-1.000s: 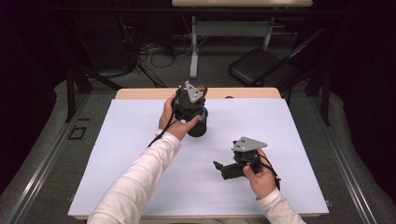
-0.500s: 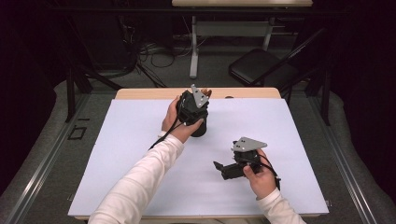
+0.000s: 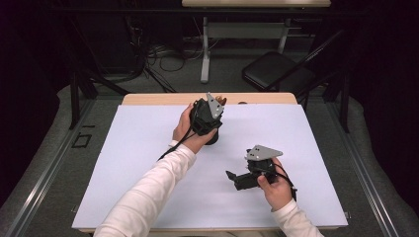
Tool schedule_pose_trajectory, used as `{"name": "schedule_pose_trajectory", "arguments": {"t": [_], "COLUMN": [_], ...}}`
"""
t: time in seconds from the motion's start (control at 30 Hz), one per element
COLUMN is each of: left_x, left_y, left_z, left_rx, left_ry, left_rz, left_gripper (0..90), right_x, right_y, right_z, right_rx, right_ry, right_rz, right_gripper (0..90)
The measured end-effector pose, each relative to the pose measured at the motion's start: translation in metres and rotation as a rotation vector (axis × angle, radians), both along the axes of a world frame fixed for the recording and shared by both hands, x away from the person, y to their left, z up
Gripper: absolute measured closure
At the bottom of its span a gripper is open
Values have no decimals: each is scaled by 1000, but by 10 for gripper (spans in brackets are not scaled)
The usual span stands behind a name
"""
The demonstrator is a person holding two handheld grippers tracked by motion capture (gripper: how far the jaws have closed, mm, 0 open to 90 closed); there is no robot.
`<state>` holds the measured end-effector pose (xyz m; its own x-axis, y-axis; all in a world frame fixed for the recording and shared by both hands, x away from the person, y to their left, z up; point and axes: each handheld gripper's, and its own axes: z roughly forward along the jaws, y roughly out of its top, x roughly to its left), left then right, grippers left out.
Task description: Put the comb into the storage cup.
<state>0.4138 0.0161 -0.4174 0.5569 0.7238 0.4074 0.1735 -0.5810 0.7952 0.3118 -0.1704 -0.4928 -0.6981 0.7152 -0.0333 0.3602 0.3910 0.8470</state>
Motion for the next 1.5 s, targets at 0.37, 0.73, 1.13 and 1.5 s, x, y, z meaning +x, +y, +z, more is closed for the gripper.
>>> {"name": "schedule_pose_trajectory", "arguments": {"t": [0.37, 0.73, 1.13, 1.5], "left_x": [-5, -13, -17, -17], "left_y": [-6, -16, -21, -21], "left_z": [-4, -11, -16, -16], "left_rx": [46, 113, 144, 142], "left_ry": [-28, -61, -94, -99], "left_rz": [-20, -52, -65, -65], "left_gripper": [468, 466, 464, 458], "right_x": [0, 0, 0, 0], "right_y": [0, 0, 0, 0], "right_z": [0, 0, 0, -1], "right_rx": [-4, -8, -9, -10], "right_ry": [-1, 2, 0, -1], "right_rz": [3, 2, 2, 3], "right_gripper": [0, 0, 0, 0]}}
